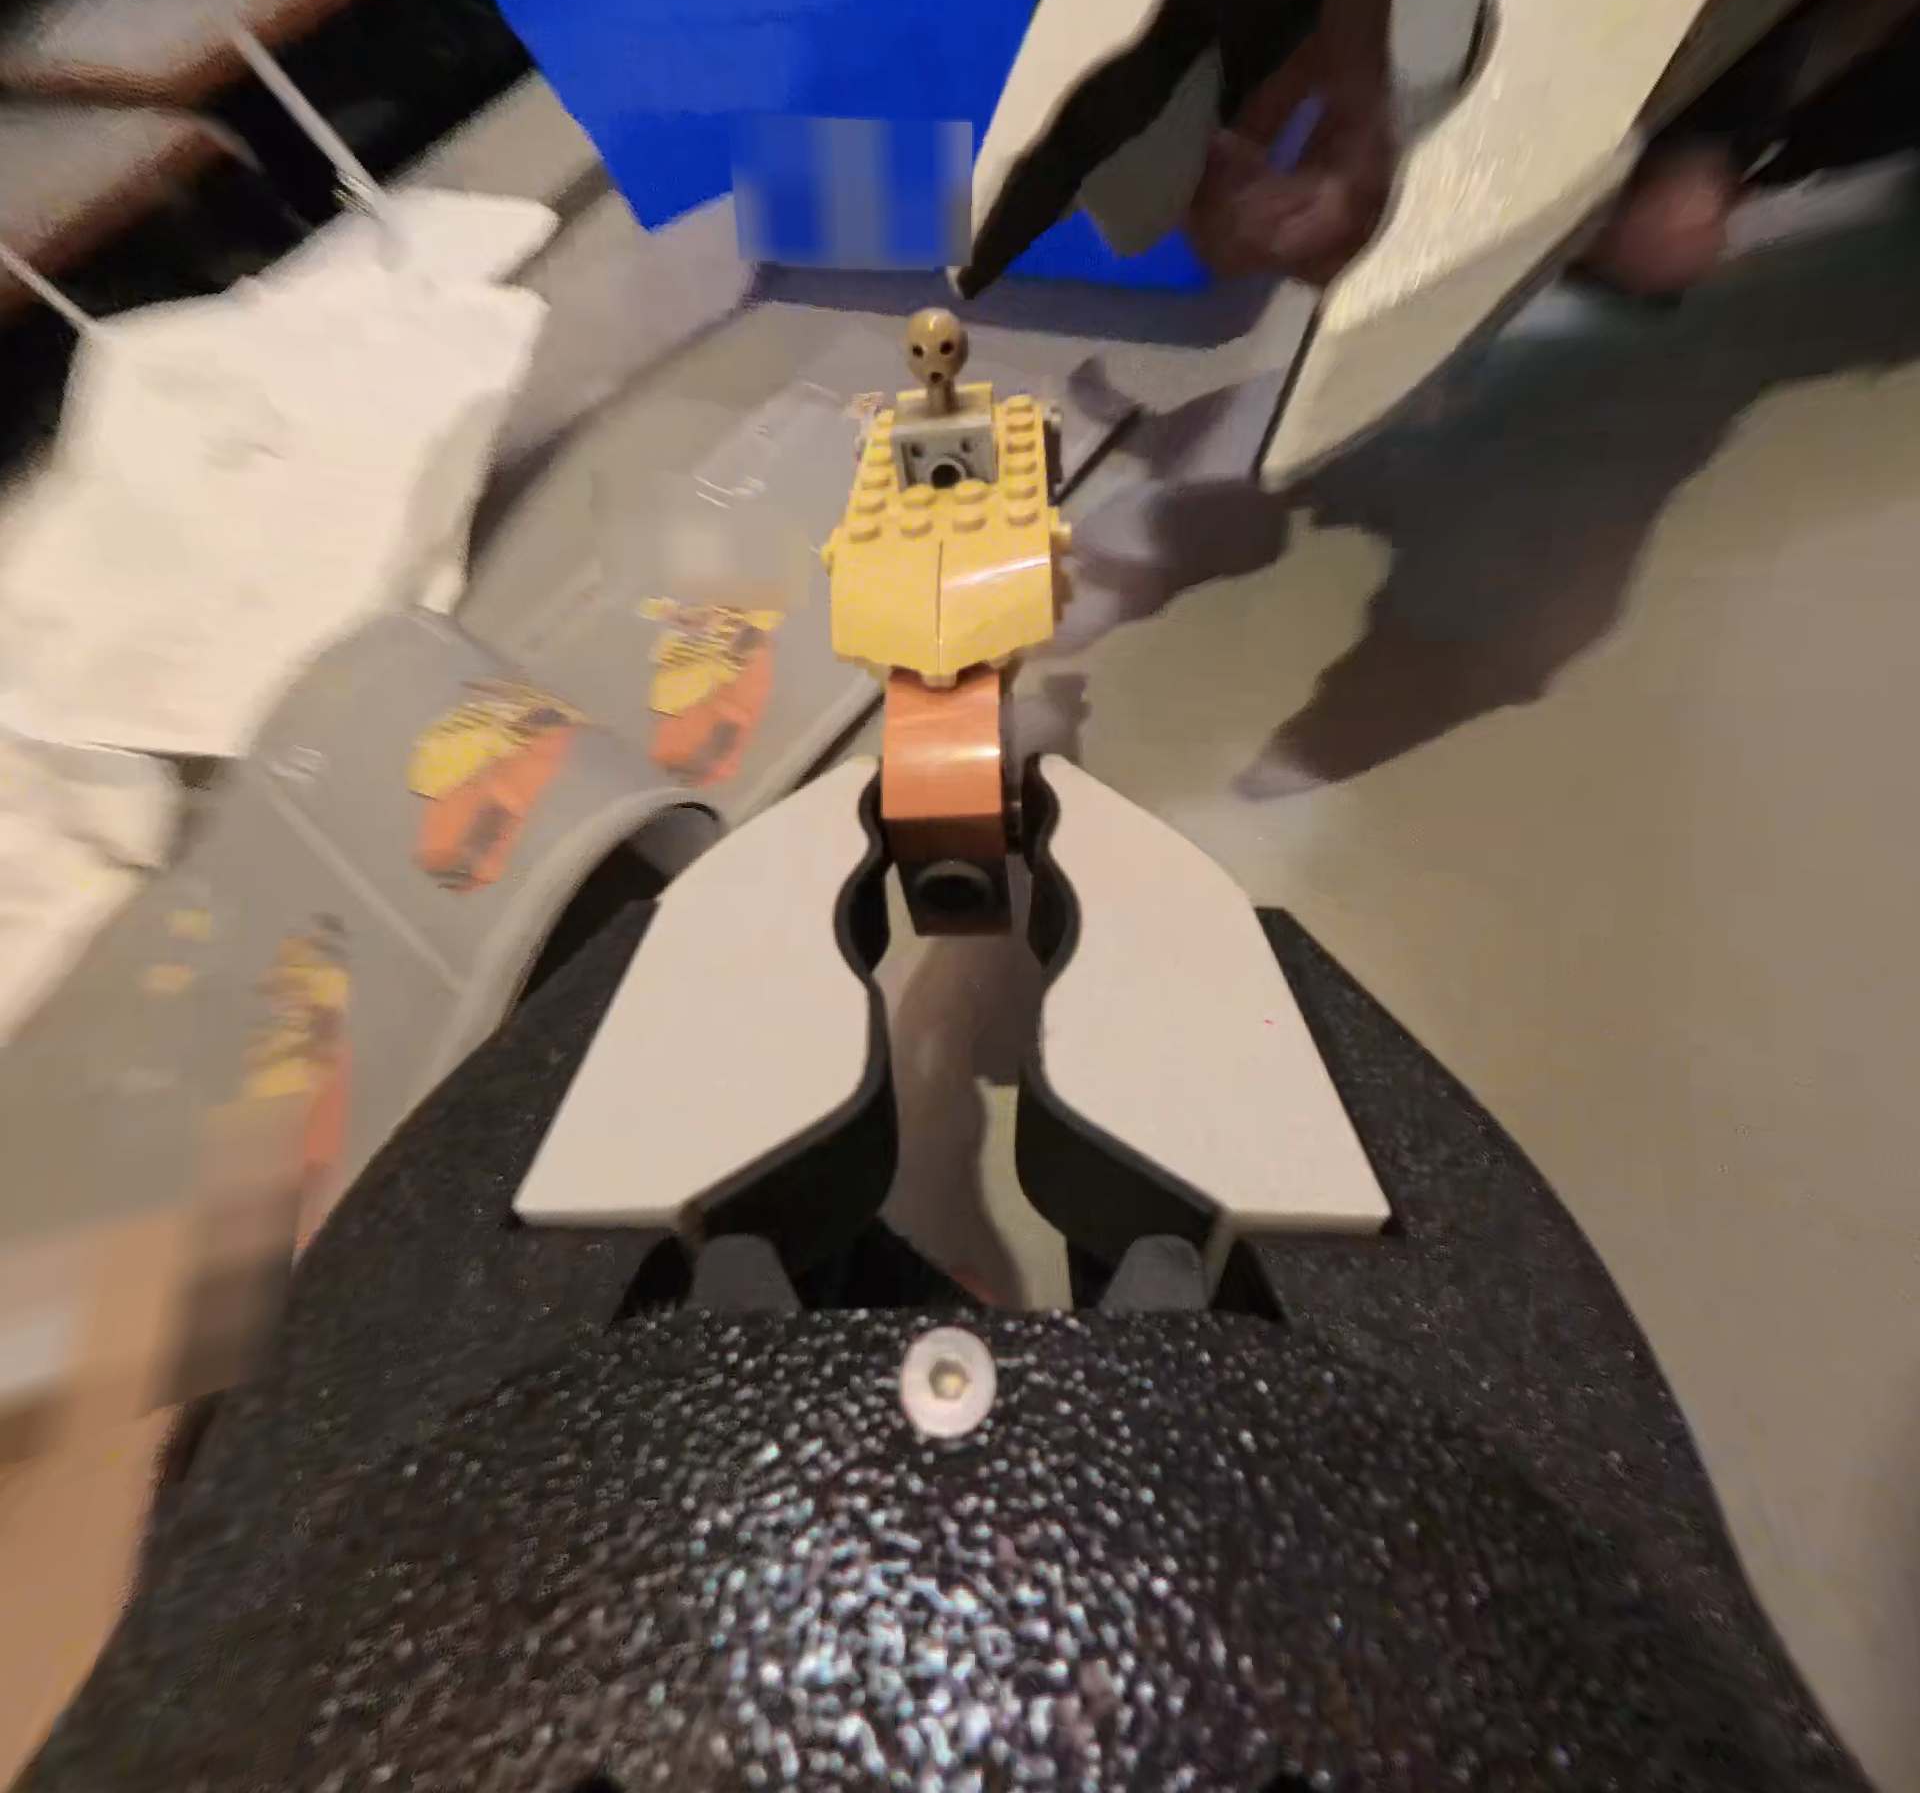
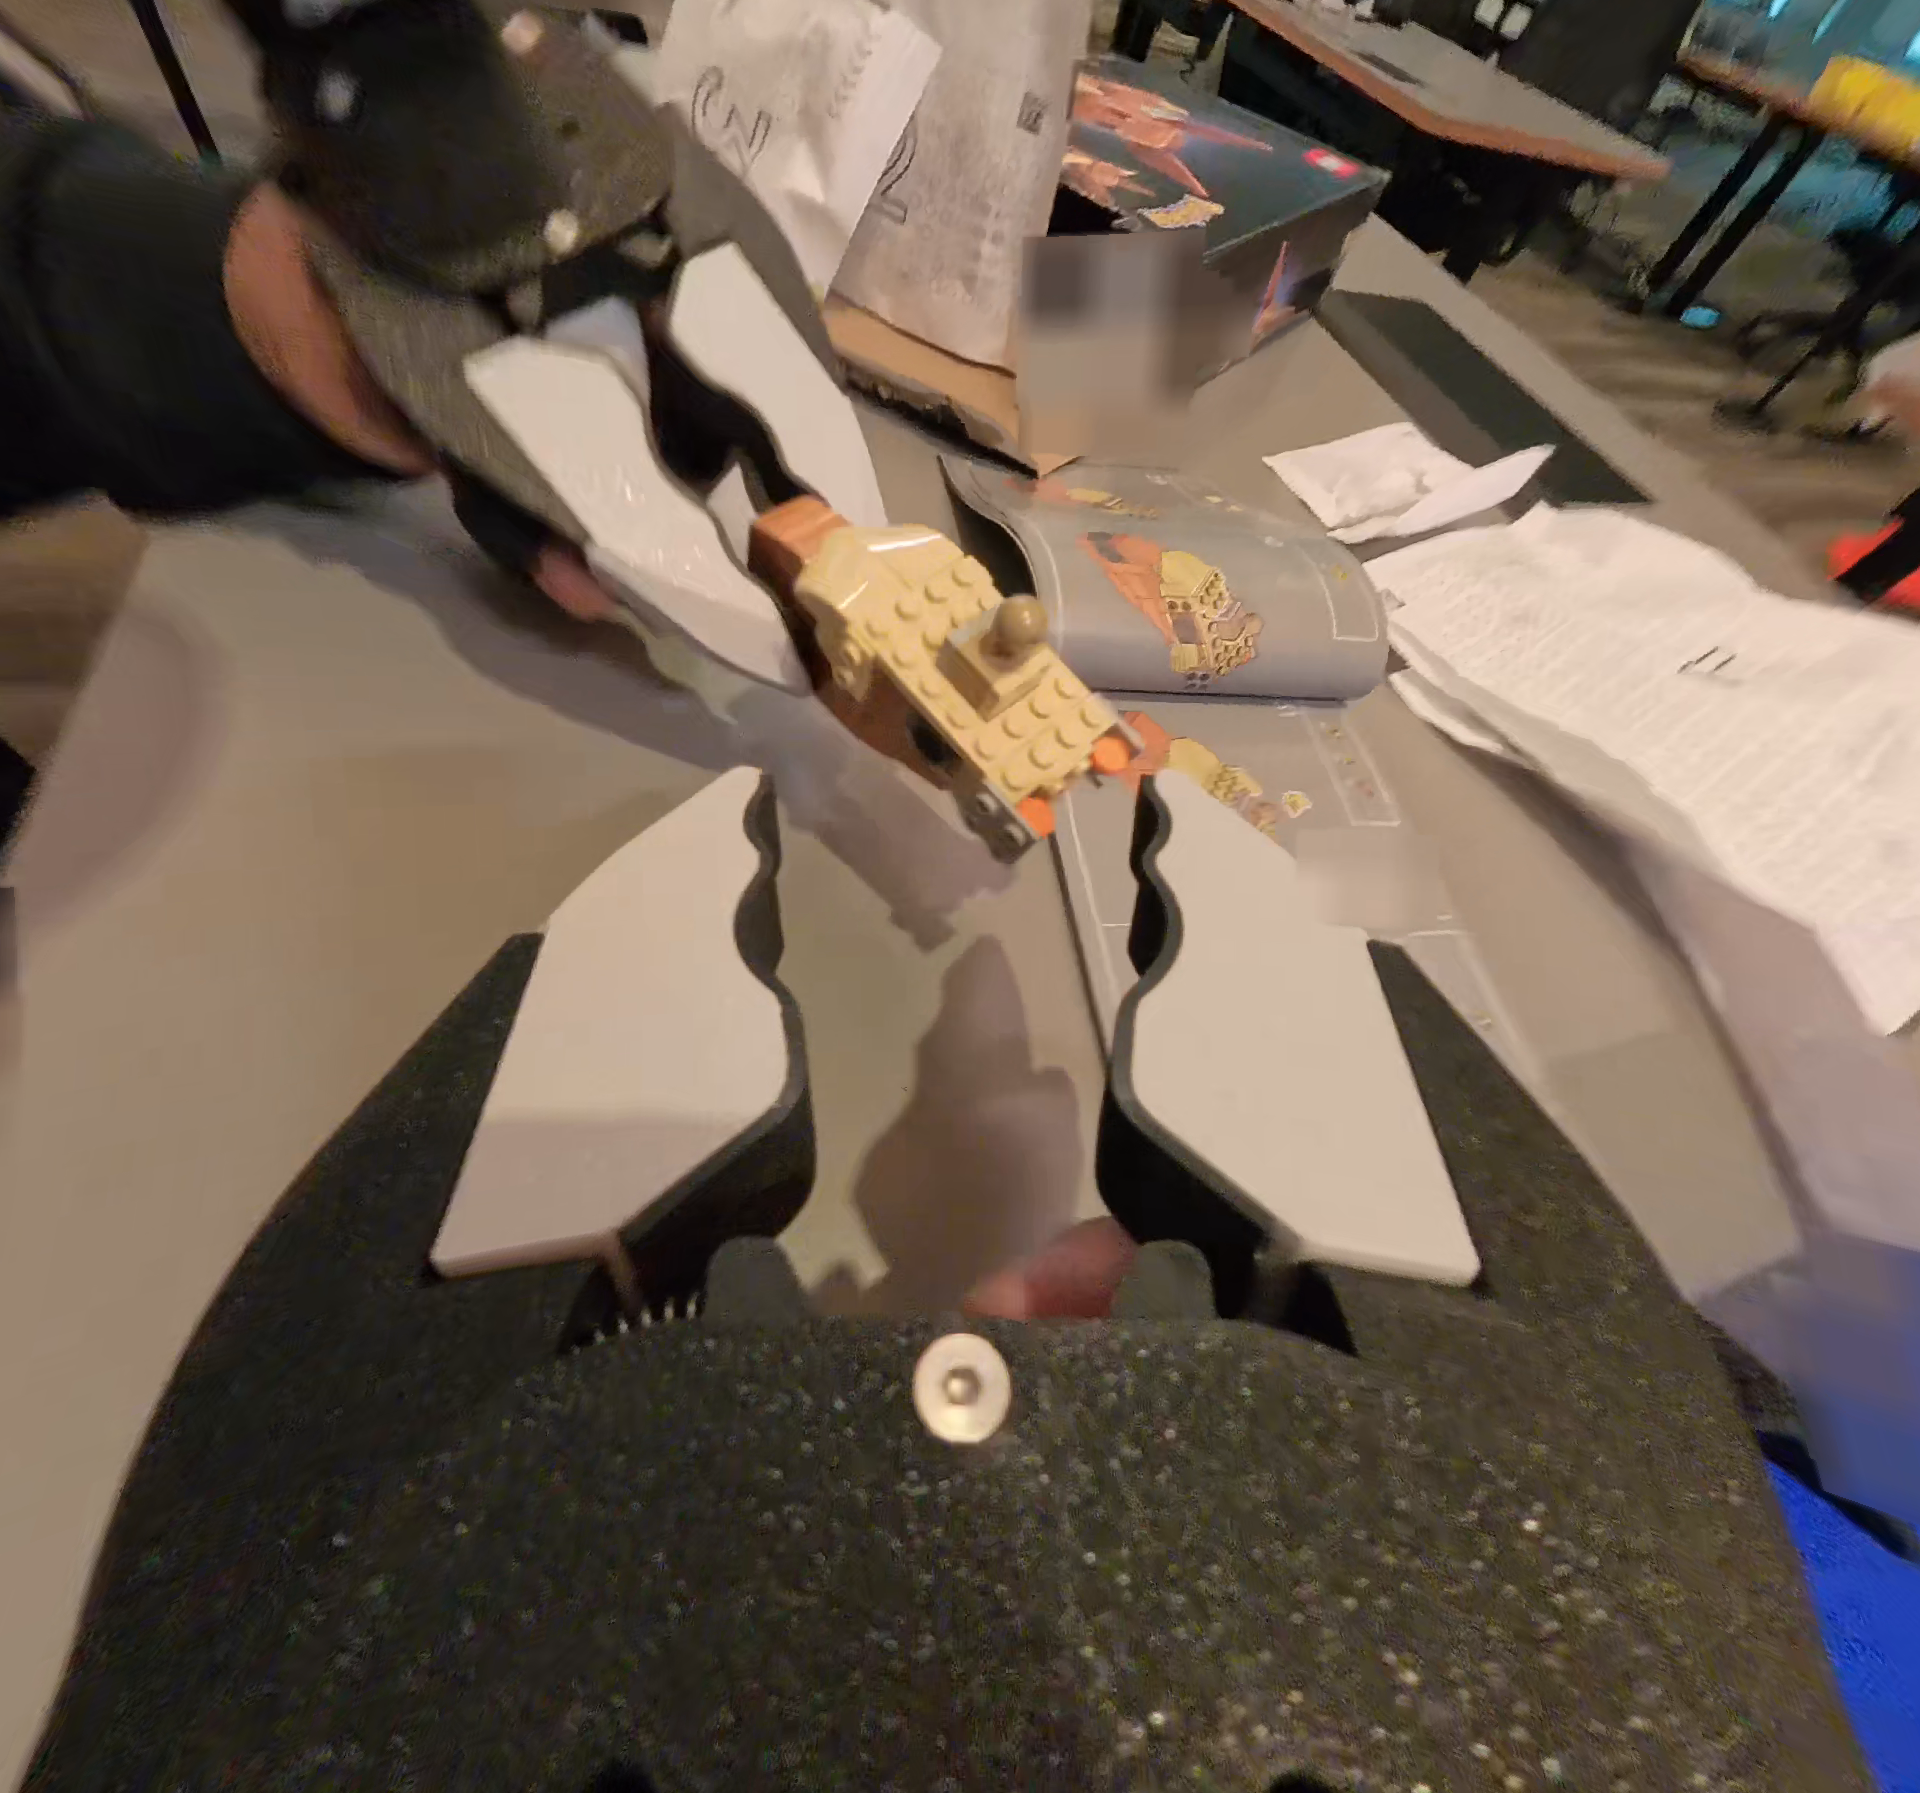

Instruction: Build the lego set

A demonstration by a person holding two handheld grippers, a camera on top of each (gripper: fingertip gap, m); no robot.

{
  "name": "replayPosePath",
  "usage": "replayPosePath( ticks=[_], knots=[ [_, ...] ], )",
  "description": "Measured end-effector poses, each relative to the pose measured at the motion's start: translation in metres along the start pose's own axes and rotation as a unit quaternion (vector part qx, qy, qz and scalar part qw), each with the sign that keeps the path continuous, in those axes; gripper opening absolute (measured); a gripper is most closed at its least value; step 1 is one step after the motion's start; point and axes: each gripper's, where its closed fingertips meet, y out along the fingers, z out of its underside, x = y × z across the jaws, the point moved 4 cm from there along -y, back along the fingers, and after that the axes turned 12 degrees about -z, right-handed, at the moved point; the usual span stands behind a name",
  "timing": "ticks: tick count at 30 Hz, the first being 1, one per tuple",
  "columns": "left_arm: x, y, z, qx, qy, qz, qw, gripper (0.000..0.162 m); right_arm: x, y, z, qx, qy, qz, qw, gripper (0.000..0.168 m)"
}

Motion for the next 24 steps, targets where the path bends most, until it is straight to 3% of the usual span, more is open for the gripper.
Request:
replayPosePath(
  ticks=[3,6,13,17,21,24],
  knots=[
    [0.003,0.002,-0.004,-0.020,0.131,-0.100,0.986,0.022,0.005,-0.001,-0.009,-0.043,0.072,-0.009,0.996,0.065],
    [0.002,0.001,-0.011,-0.035,0.248,-0.167,0.953,0.023,0.006,0.002,-0.013,-0.039,0.072,0.011,0.997,0.067],
    [0.000,0.000,-0.023,-0.095,0.493,-0.214,0.838,0.022,-0.001,-0.002,-0.017,0.008,-0.004,0.025,1.000,0.076],
    [0.000,0.004,-0.025,-0.128,0.558,-0.212,0.792,0.022,0.003,-0.002,-0.018,0.048,-0.032,-0.025,0.998,0.068],
    [-0.002,0.004,-0.032,-0.177,0.592,-0.221,0.755,0.022,0.003,0.003,-0.013,0.099,-0.059,-0.049,0.992,0.070],
    [-0.003,0.005,-0.035,-0.193,0.594,-0.214,0.751,0.022,0.002,0.007,-0.012,0.112,-0.070,-0.057,0.990,0.071]
  ],
)
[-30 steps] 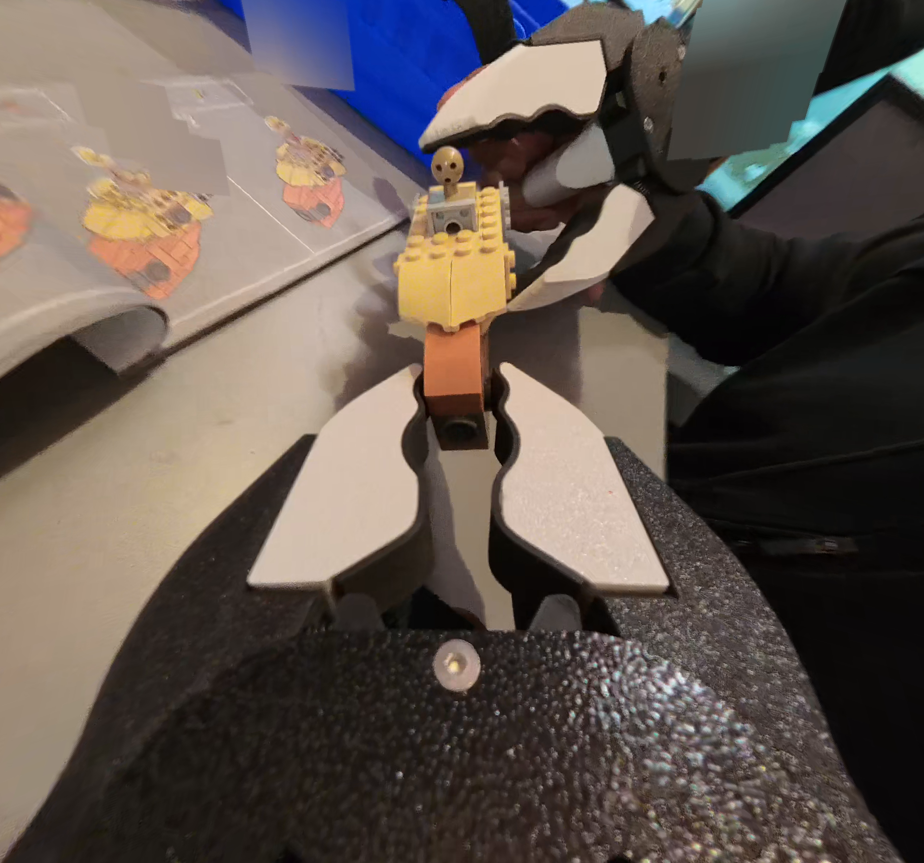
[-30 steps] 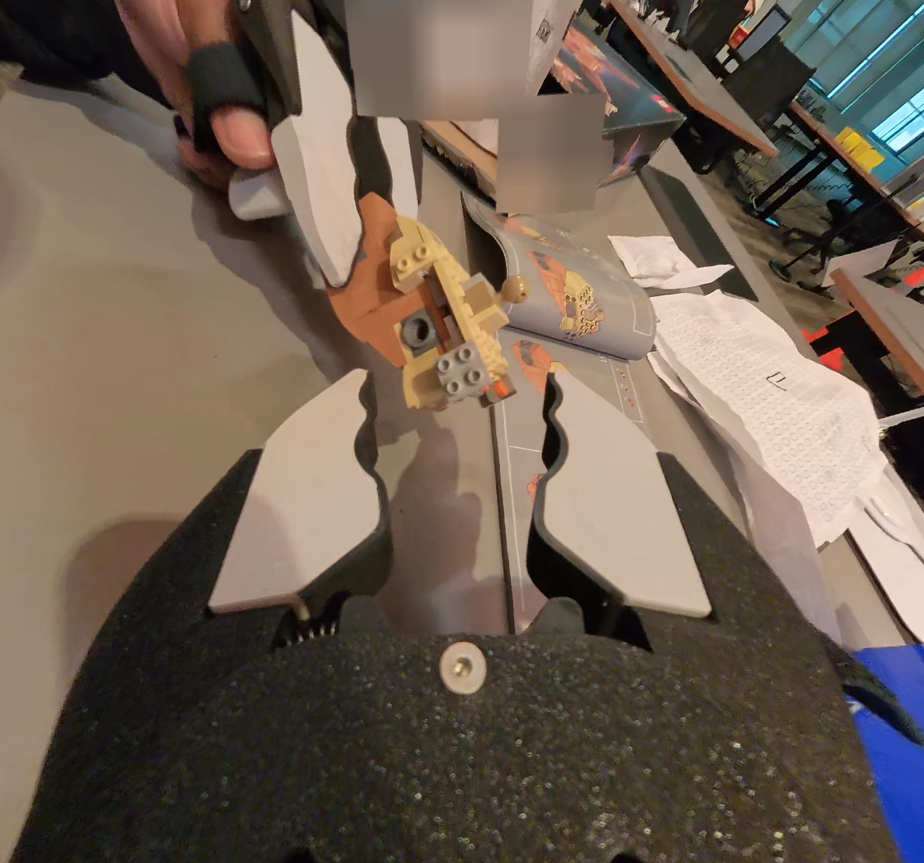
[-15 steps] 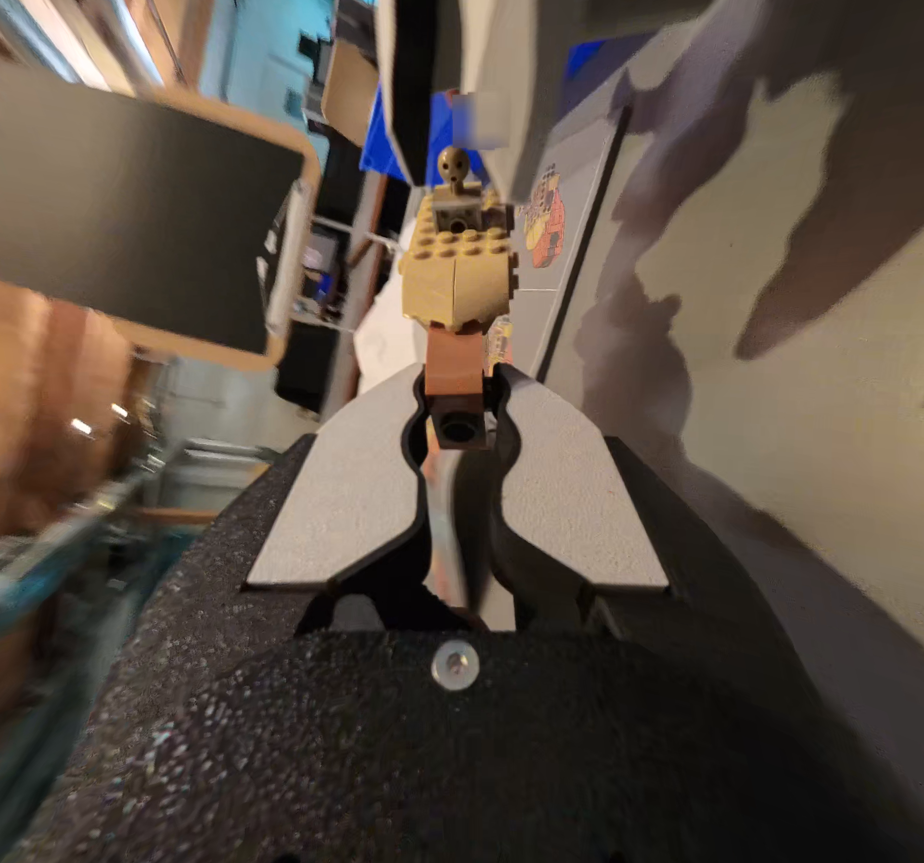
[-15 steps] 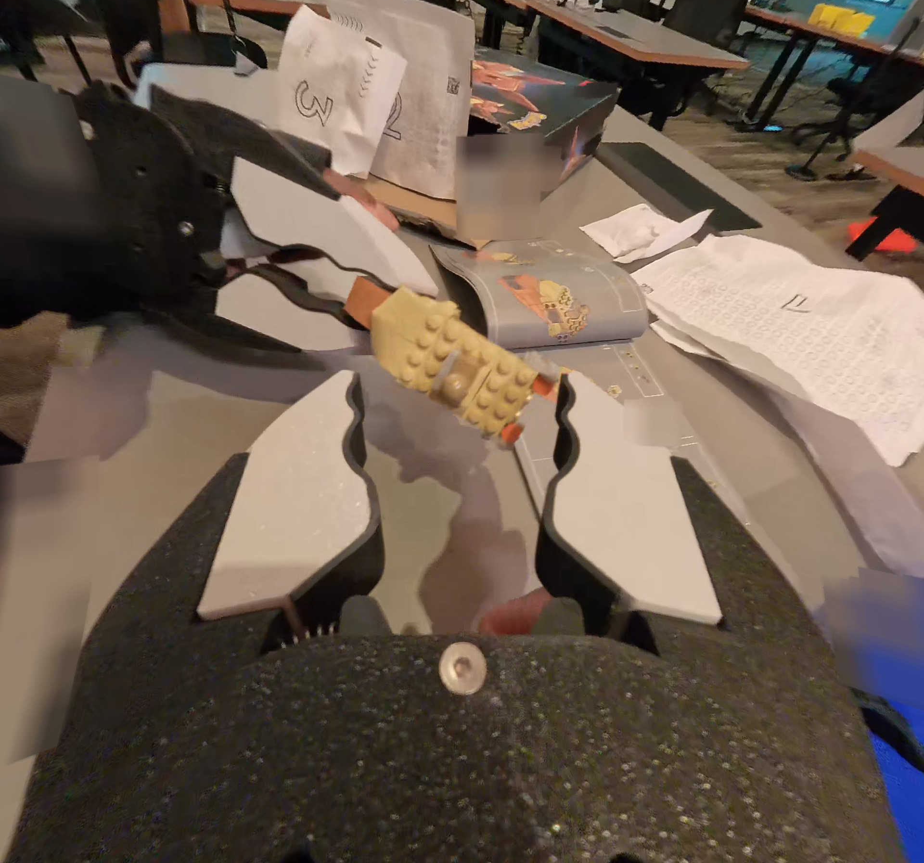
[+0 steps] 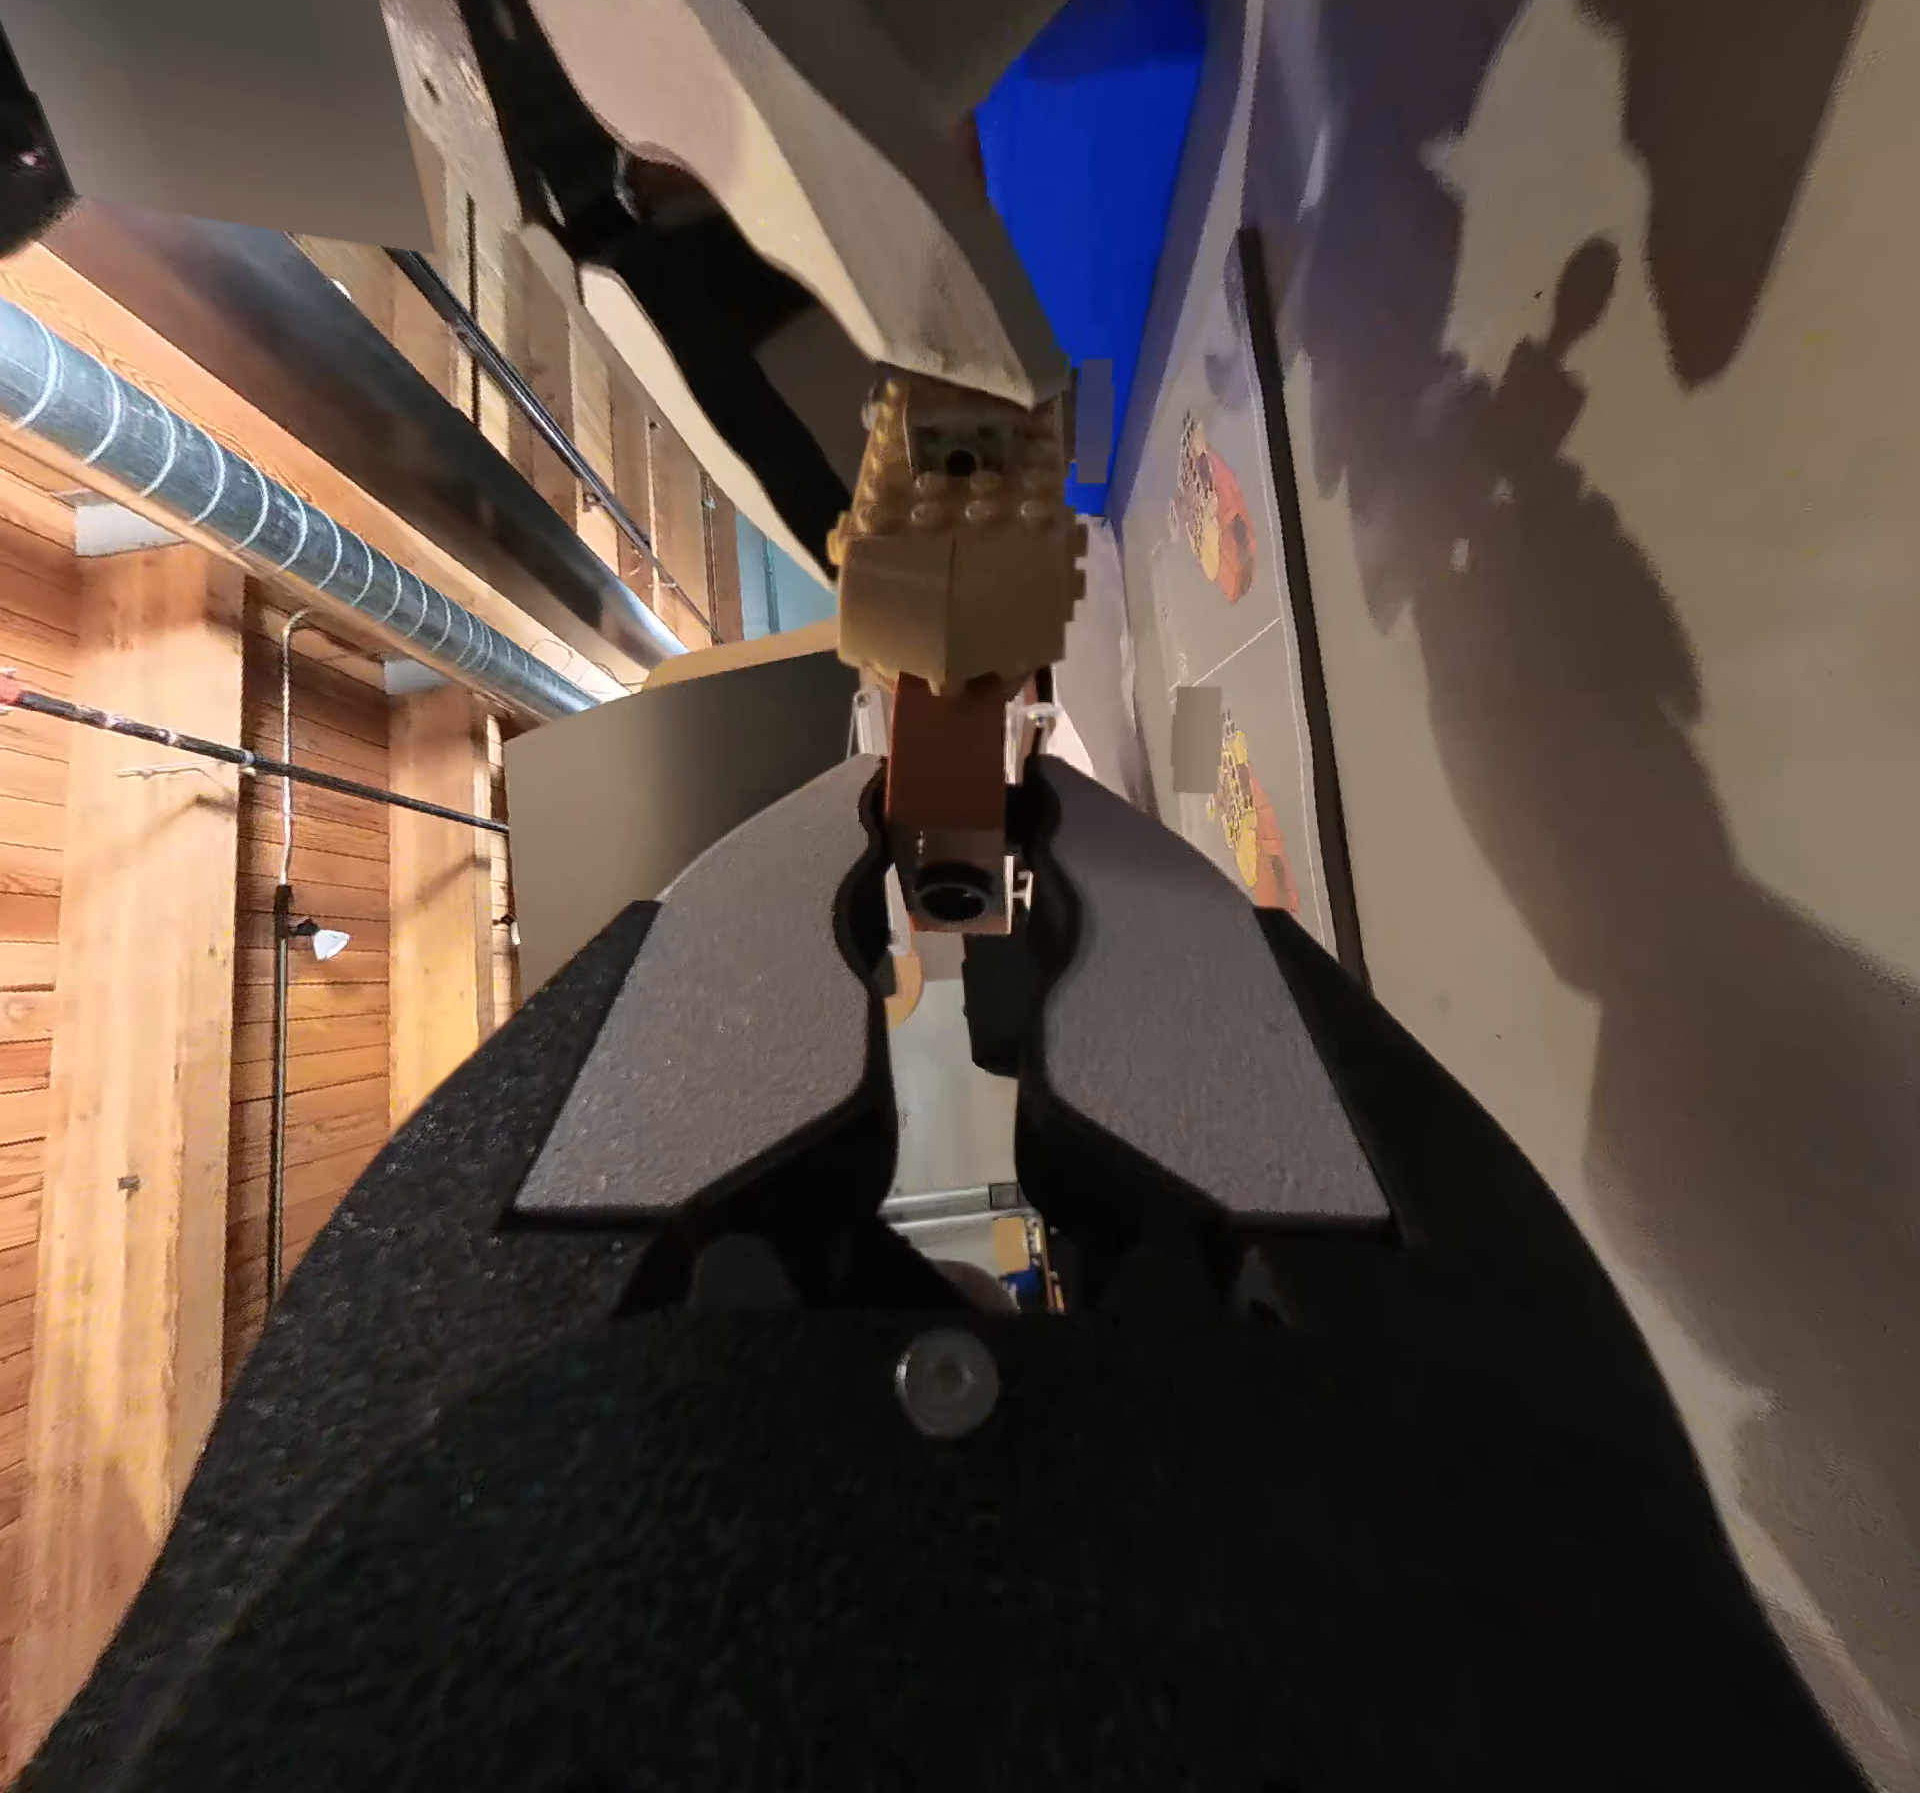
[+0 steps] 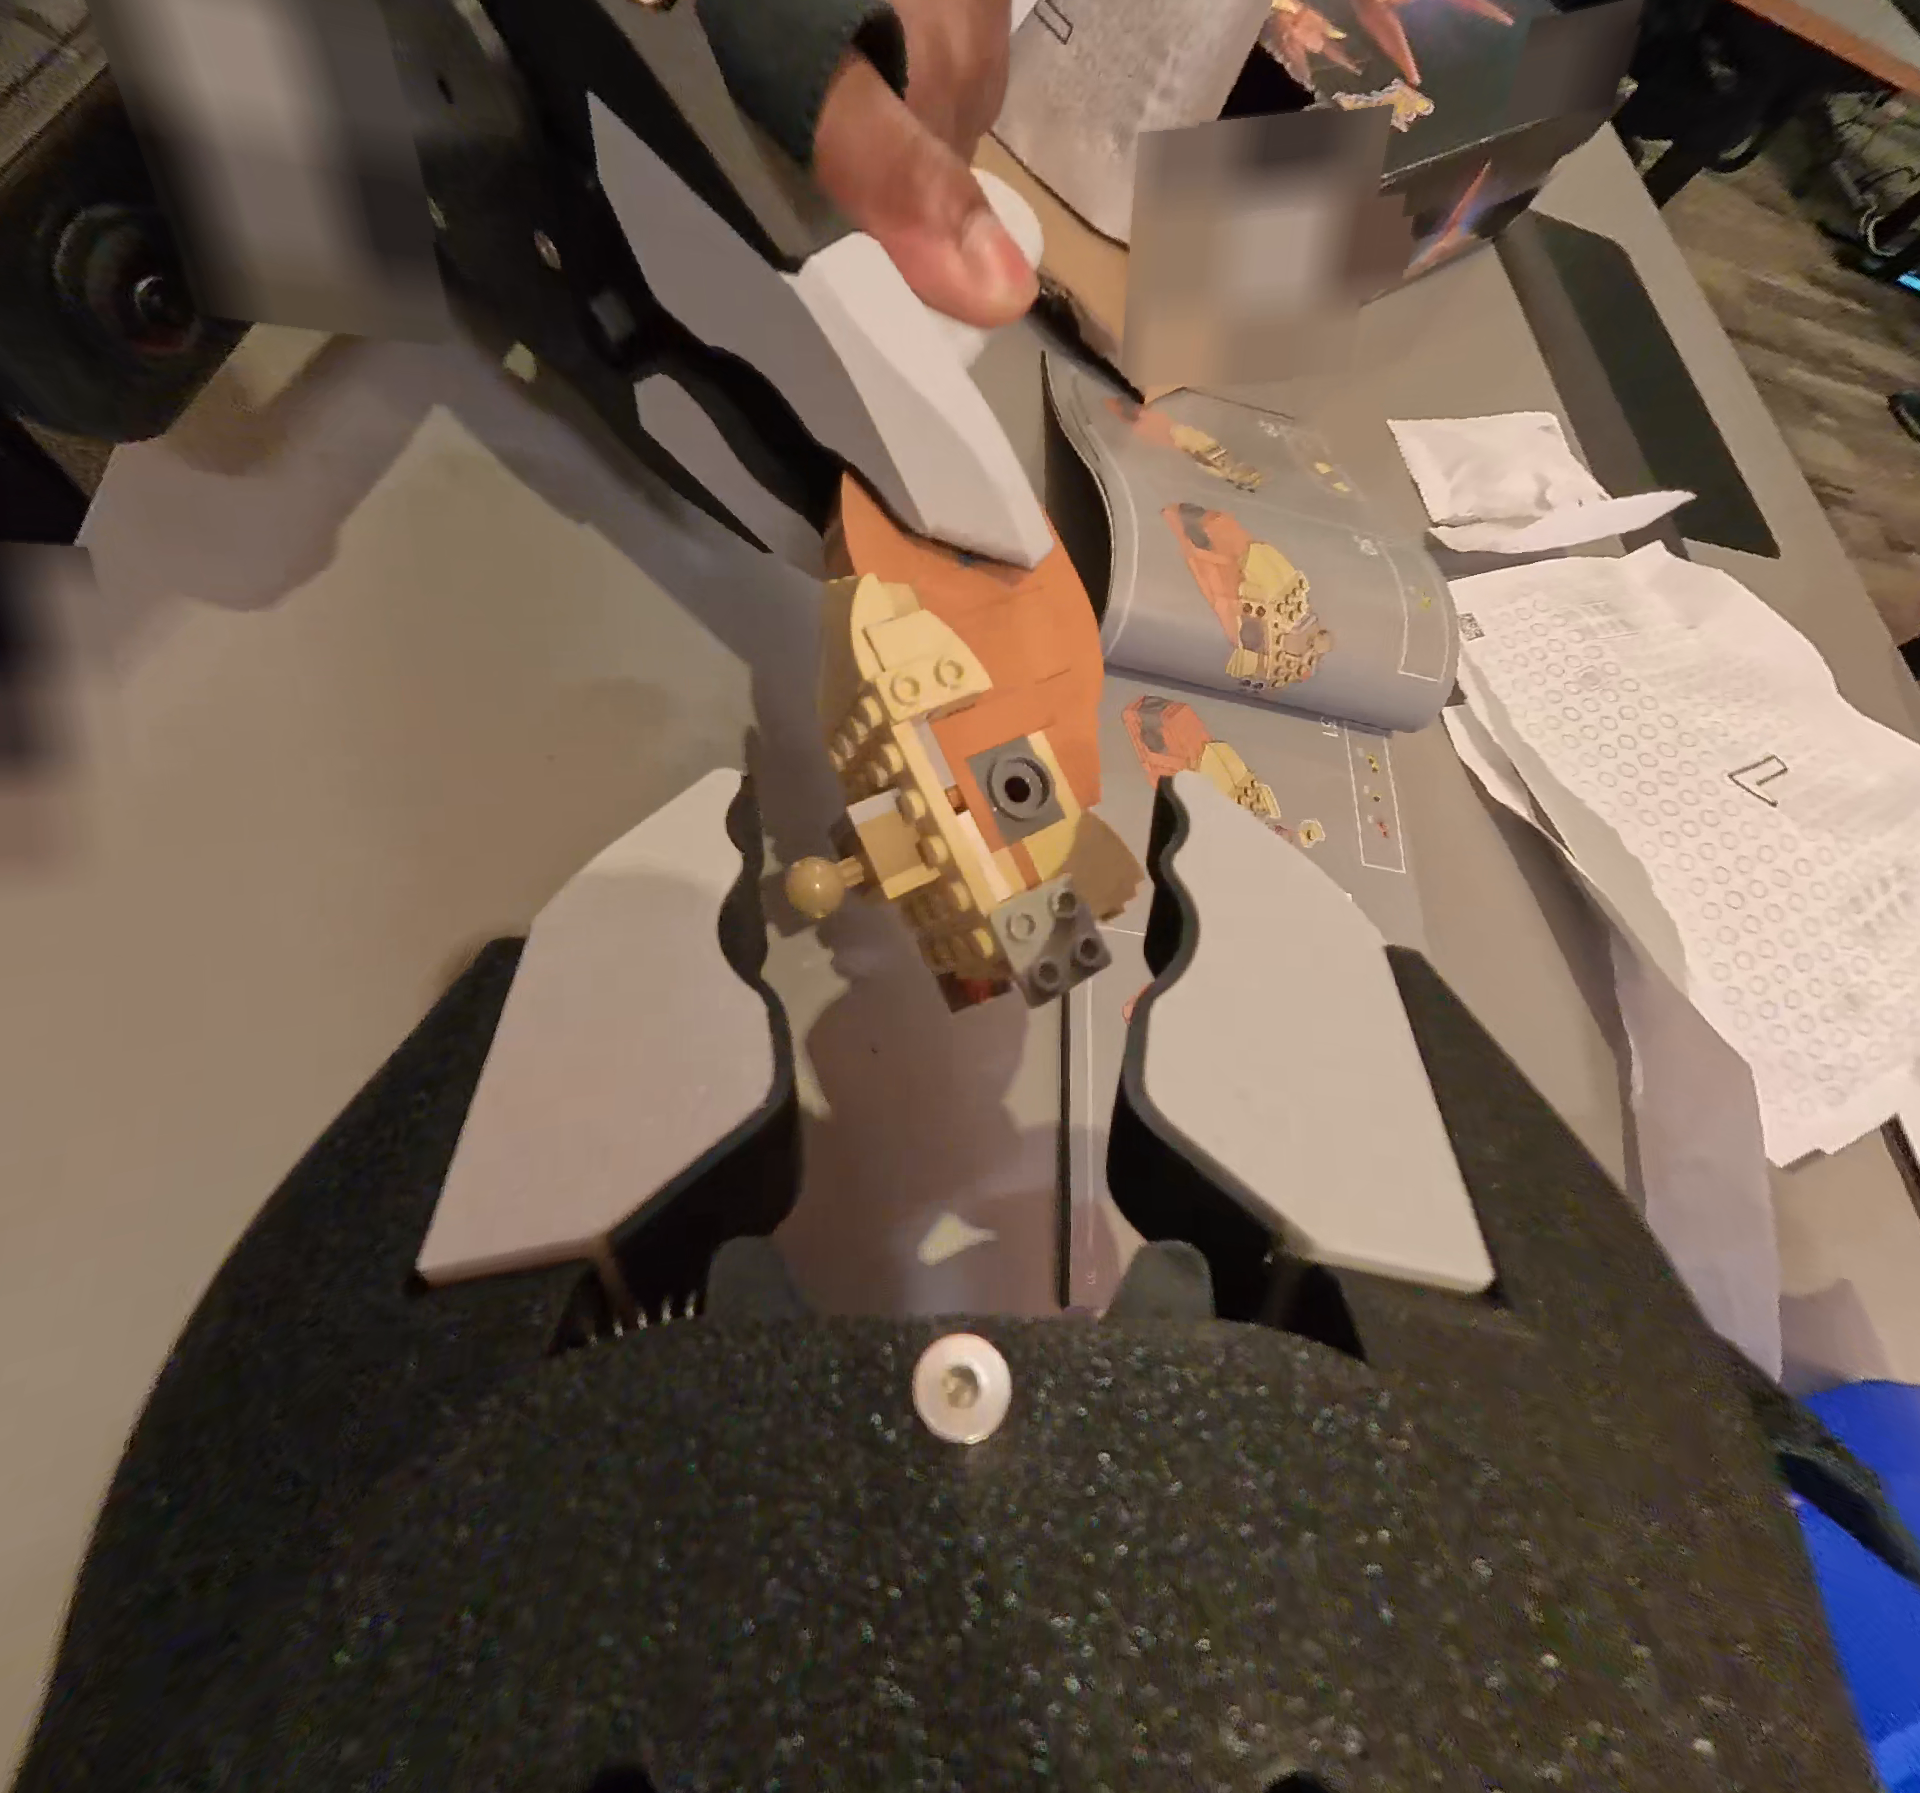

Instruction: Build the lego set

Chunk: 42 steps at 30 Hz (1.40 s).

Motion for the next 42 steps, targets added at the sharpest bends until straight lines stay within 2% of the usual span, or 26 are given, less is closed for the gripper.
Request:
replayPosePath(
  ticks=[6,19,27,42],
  knots=[
    [-0.008,0.000,-0.004,-0.028,0.018,0.010,0.999,0.022,0.000,0.007,-0.002,-0.001,0.001,-0.030,1.000,0.066],
    [-0.018,-0.002,-0.010,-0.049,0.022,0.010,0.998,0.022,0.001,0.018,0.007,-0.017,0.083,-0.100,0.991,0.057],
    [-0.020,-0.002,-0.013,-0.050,0.022,0.009,0.998,0.022,0.002,0.022,0.011,-0.006,0.120,-0.103,0.987,0.057],
    [-0.021,-0.003,-0.016,-0.050,0.022,0.002,0.999,0.022,0.006,0.025,0.010,-0.011,0.122,-0.099,0.988,0.055]
  ],
)
